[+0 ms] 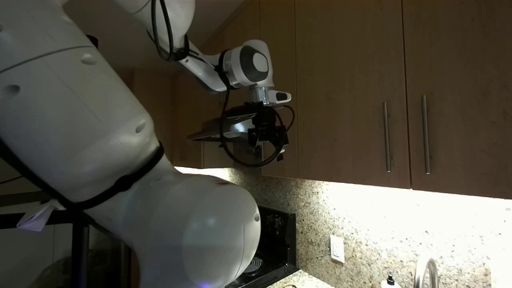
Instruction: Open the top right cabinet door
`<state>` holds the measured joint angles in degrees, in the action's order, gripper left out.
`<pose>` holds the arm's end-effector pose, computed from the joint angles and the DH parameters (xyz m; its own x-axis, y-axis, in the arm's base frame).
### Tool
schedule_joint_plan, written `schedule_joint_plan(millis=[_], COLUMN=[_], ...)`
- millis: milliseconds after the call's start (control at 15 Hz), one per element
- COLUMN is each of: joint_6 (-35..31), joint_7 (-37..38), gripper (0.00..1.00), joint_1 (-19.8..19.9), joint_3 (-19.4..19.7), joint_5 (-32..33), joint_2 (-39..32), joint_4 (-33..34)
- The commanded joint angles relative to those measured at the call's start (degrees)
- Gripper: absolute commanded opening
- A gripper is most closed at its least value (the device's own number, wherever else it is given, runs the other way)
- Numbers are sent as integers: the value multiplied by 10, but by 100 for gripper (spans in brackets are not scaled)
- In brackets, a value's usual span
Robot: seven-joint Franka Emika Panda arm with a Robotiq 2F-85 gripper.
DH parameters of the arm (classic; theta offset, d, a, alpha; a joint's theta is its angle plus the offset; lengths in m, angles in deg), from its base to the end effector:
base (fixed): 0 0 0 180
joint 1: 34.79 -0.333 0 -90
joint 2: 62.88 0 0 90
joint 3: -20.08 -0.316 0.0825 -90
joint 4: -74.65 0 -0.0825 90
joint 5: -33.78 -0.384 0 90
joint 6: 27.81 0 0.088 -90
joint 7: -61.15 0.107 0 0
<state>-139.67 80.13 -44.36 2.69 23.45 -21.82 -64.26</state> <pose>0.3124 0.1938 0.5581 0.9756 0.0344 0.2169 0.0471 -0.9974 -0.0539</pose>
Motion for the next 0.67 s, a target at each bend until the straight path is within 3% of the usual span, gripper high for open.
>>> schedule_joint_plan(millis=[0, 267, 600], joint_6=[-3, -4, 21], joint_7=[17, 24, -22], gripper=[100, 100, 100], joint_1=[11, 38, 81], joint_3=[0, 14, 57], joint_5=[17, 41, 126], joint_2=[33, 84, 171], joint_4=[-19, -52, -95])
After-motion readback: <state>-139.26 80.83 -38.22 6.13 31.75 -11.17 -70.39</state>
